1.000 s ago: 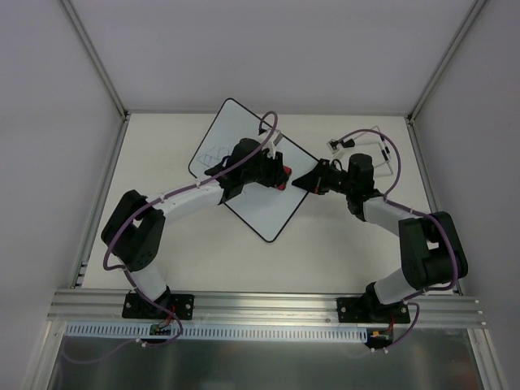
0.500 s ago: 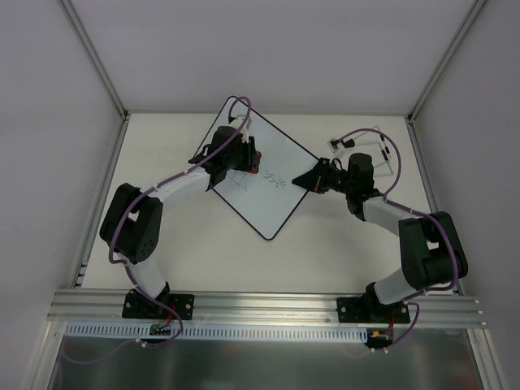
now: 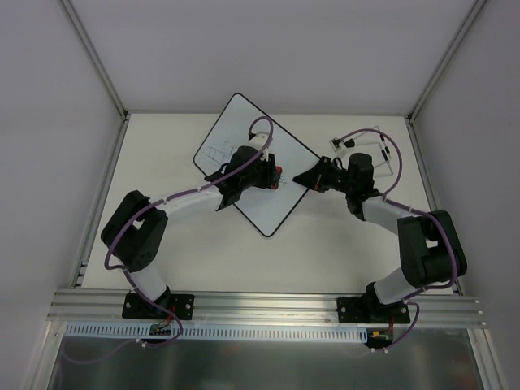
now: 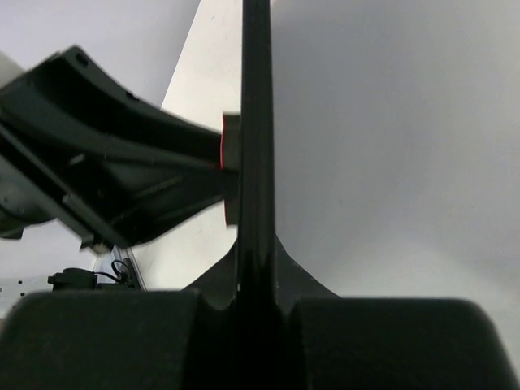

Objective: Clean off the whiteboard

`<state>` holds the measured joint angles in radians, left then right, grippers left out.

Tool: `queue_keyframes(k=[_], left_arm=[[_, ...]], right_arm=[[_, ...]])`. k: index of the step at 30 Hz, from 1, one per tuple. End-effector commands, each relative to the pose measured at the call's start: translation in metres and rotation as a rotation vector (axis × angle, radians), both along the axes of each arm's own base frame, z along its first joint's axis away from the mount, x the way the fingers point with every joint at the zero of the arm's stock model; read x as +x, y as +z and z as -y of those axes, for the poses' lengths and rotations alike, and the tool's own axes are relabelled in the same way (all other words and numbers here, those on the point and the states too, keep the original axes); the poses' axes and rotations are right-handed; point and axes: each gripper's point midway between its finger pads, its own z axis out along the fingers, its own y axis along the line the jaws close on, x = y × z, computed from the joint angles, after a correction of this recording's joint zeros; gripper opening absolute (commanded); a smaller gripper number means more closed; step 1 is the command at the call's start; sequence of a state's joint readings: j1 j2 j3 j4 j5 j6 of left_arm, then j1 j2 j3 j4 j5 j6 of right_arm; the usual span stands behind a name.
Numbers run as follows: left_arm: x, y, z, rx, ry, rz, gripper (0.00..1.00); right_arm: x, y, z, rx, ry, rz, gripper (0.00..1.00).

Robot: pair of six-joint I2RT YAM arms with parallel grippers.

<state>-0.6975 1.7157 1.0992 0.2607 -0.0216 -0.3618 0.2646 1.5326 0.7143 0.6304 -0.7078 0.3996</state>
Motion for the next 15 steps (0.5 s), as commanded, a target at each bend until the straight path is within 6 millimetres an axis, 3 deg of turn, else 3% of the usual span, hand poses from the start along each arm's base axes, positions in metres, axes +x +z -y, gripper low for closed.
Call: queue_keyframes(k=[1, 5, 8, 15], left_arm=[[-0.066, -0.050, 0.037, -0.002, -0.139, -0.179, 0.00], [-0.072, -0.043, 0.051, -0.020, -0.173, -0.168, 0.00], [-0.062, -0.034, 0.043, -0.012, -0.129, -0.131, 0.00], [-0.013, -0.041, -0.024, 0.014, 0.096, -0.170, 0.00]], right_arm=[[-0.013, 0.089, -0.037, 0.117, 0.191, 0.336, 0.00], [-0.014, 0.087, -0.038, 0.118, 0.191, 0.327, 0.00], [-0.015, 0.087, -0.038, 0.118, 0.192, 0.327, 0.00], [-0.020, 0.083, -0.036, 0.116, 0.194, 0.314, 0.00]])
